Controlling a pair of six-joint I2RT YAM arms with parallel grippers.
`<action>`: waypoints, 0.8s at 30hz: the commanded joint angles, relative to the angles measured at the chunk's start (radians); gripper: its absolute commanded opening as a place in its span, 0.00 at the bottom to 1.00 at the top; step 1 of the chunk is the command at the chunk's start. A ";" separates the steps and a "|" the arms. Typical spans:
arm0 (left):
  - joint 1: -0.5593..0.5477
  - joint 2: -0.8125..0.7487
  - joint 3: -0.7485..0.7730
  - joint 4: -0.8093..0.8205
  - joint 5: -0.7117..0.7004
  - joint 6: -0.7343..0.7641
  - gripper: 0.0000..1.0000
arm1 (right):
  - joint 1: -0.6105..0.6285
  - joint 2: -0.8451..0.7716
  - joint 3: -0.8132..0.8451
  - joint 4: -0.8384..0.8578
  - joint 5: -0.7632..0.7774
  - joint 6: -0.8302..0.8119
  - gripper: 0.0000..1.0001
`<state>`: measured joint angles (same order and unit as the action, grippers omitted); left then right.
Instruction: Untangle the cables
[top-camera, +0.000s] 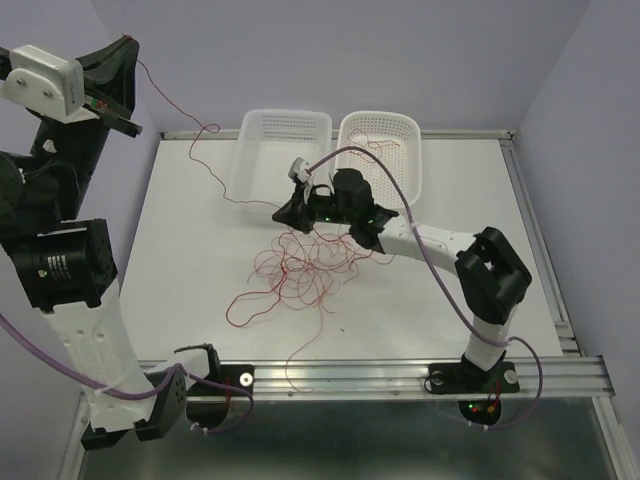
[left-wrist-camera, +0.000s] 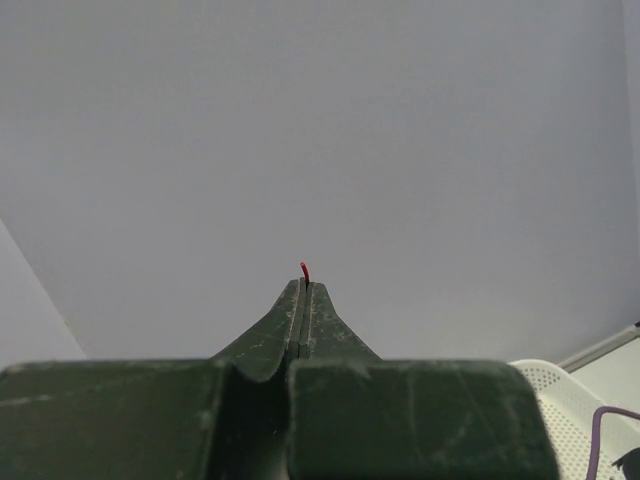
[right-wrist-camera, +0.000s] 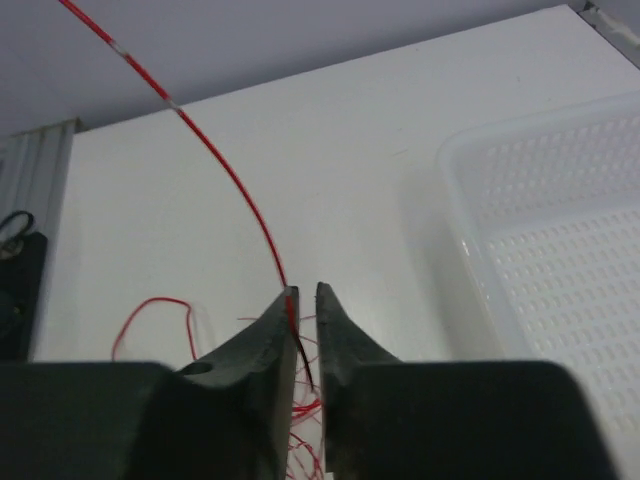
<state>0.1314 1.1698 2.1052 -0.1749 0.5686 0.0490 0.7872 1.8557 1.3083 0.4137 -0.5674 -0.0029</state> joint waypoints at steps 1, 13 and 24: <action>0.002 0.005 -0.095 0.061 -0.029 0.035 0.00 | 0.015 -0.107 -0.044 0.103 -0.051 0.000 0.01; 0.001 -0.056 -0.671 0.152 -0.165 0.331 0.00 | 0.053 -0.242 -0.009 -0.071 0.007 0.046 0.01; 0.013 0.034 -0.844 0.109 0.019 0.433 0.67 | 0.061 -0.125 0.100 -0.151 0.144 0.086 0.00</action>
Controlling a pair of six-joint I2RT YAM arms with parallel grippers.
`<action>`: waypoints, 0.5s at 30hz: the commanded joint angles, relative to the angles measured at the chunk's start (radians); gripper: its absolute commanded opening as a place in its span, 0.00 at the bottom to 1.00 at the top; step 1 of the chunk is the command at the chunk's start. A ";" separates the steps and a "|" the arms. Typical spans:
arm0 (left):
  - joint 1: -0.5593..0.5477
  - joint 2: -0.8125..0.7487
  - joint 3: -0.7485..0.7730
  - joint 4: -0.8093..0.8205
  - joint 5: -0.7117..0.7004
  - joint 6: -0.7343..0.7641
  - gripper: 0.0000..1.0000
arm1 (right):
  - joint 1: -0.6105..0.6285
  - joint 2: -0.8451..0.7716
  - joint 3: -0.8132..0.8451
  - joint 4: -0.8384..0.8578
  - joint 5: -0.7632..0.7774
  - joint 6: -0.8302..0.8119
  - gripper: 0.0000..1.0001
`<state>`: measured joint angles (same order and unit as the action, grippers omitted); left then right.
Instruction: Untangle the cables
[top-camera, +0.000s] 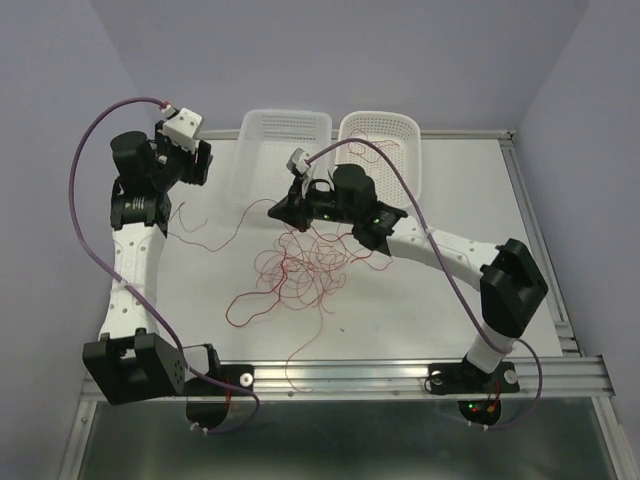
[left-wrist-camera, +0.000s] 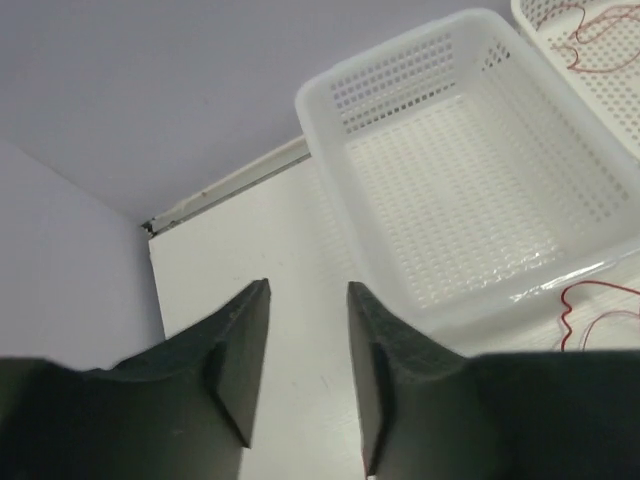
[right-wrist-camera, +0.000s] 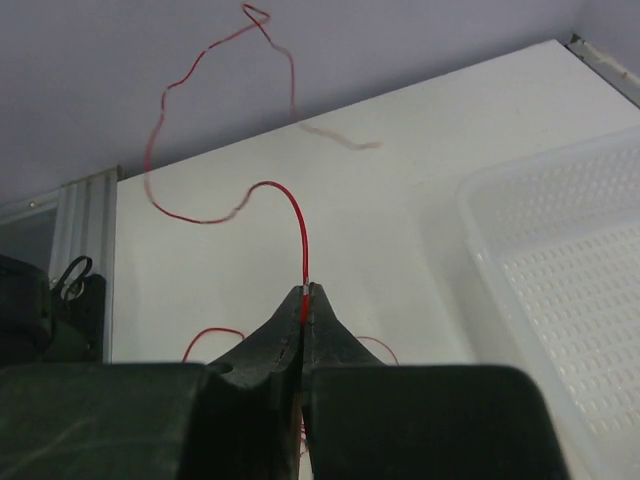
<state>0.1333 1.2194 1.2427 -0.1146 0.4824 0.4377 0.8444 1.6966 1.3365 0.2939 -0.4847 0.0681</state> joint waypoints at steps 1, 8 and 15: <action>0.012 -0.017 0.024 0.040 0.131 0.052 0.71 | 0.004 0.041 0.081 -0.038 0.066 0.015 0.01; 0.015 -0.004 0.141 -0.342 0.482 0.416 0.77 | 0.002 0.064 0.147 -0.105 0.106 0.001 0.01; -0.043 0.071 0.195 -0.683 0.562 0.706 0.80 | 0.005 0.064 0.188 -0.170 0.018 -0.019 0.00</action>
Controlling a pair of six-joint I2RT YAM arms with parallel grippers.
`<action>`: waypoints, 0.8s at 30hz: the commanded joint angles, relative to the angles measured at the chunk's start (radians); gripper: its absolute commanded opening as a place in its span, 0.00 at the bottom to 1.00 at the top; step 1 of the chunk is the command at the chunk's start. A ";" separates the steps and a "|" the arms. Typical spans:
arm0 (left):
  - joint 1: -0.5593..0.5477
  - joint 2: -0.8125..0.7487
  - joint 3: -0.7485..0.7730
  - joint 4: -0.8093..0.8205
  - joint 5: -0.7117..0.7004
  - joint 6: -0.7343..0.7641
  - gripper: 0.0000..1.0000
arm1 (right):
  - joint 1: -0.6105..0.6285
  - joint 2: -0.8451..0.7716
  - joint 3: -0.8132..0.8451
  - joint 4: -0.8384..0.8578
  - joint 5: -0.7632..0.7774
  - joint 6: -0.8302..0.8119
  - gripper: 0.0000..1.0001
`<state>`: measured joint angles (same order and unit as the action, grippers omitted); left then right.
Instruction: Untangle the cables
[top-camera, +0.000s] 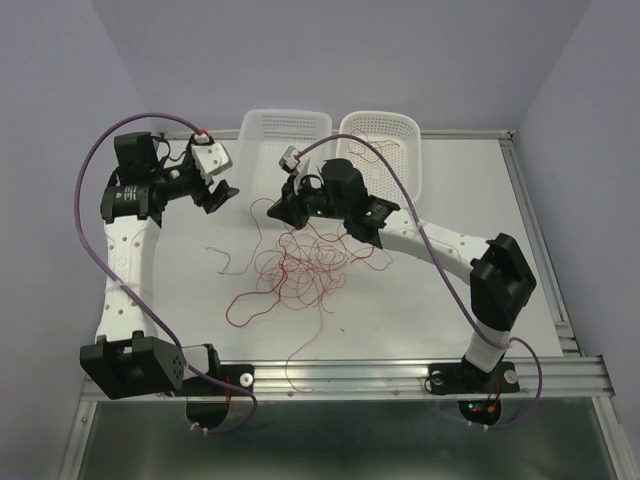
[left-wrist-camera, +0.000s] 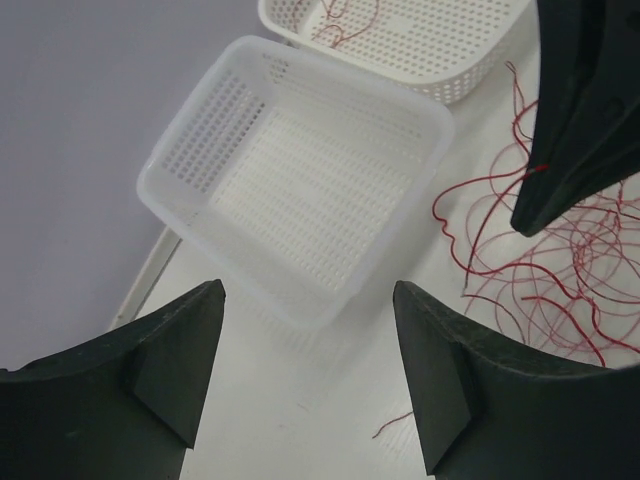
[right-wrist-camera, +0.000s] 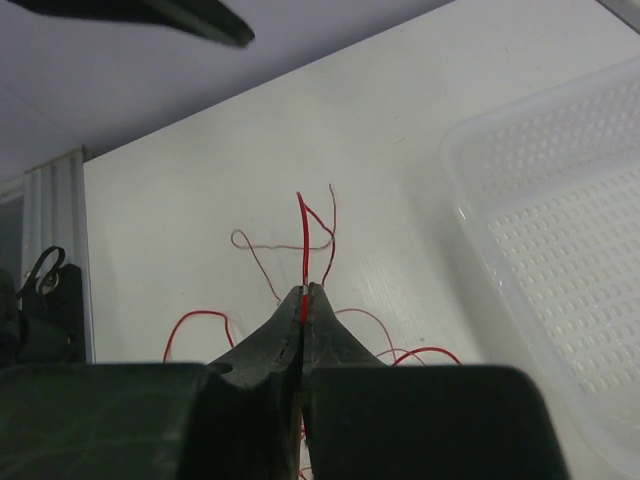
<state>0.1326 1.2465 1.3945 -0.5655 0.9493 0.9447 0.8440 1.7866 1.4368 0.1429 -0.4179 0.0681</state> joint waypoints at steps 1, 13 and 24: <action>-0.059 0.048 0.044 -0.235 0.091 0.204 0.80 | 0.006 -0.024 0.093 -0.019 -0.050 -0.017 0.01; -0.221 0.087 0.041 -0.172 0.014 0.123 0.44 | 0.020 -0.004 0.122 -0.039 -0.061 -0.033 0.01; -0.222 -0.002 -0.008 -0.030 -0.049 0.007 0.00 | 0.020 -0.024 0.045 -0.035 -0.028 -0.059 0.52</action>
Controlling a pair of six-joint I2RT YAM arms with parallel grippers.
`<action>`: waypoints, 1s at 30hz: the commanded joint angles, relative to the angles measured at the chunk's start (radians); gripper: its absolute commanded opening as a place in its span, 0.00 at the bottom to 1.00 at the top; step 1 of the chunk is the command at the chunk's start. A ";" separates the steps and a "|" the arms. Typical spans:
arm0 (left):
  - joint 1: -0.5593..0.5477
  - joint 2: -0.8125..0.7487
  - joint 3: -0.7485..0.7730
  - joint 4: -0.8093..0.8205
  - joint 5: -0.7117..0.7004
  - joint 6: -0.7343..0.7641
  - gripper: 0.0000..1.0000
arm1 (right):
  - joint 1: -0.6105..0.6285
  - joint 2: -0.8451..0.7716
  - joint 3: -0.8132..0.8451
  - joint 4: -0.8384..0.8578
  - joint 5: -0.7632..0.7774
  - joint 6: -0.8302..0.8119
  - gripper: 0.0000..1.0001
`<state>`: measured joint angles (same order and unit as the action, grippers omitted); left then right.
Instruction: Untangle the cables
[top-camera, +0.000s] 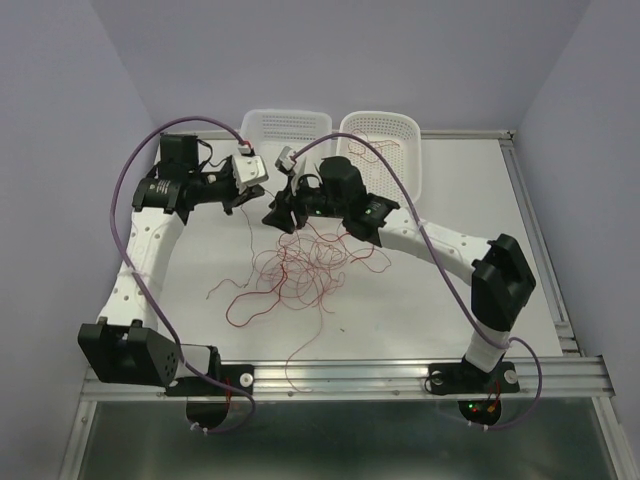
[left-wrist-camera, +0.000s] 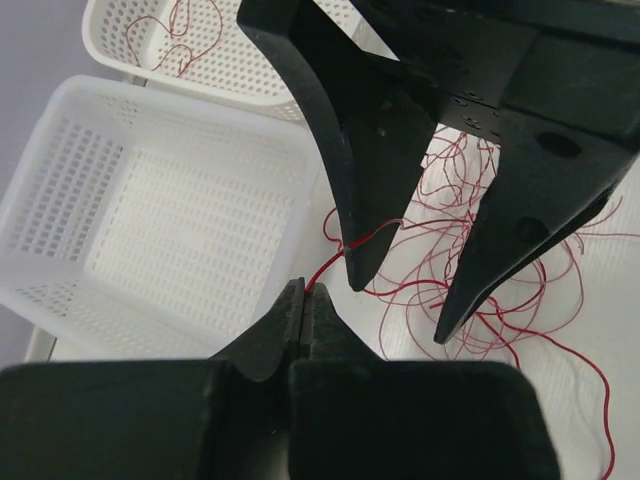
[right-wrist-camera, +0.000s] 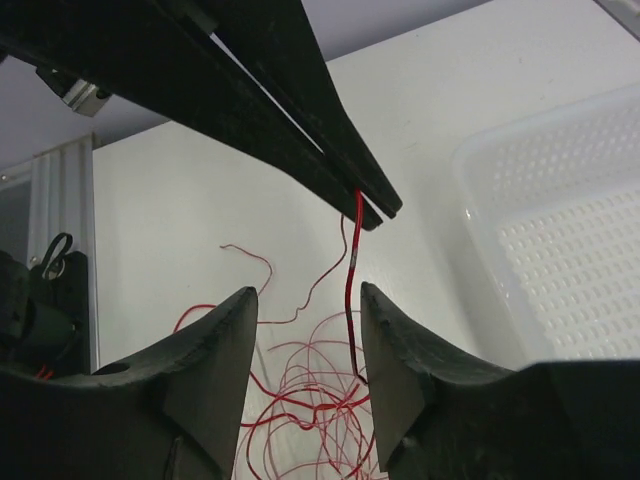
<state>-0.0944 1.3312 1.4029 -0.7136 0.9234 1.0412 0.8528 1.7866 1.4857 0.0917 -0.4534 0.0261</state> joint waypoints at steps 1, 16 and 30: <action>0.005 -0.127 -0.033 0.168 -0.037 -0.134 0.00 | 0.011 -0.023 -0.011 0.017 0.010 -0.017 0.52; 0.012 -0.303 0.077 0.430 -0.366 -0.507 0.00 | 0.011 -0.044 -0.200 0.137 0.012 -0.015 0.49; 0.013 -0.300 0.229 0.578 -0.784 -0.652 0.00 | 0.011 -0.078 -0.381 0.279 0.055 0.018 0.38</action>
<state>-0.0837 1.0409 1.5574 -0.2291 0.2630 0.4263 0.8524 1.7584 1.1213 0.2794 -0.4194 0.0429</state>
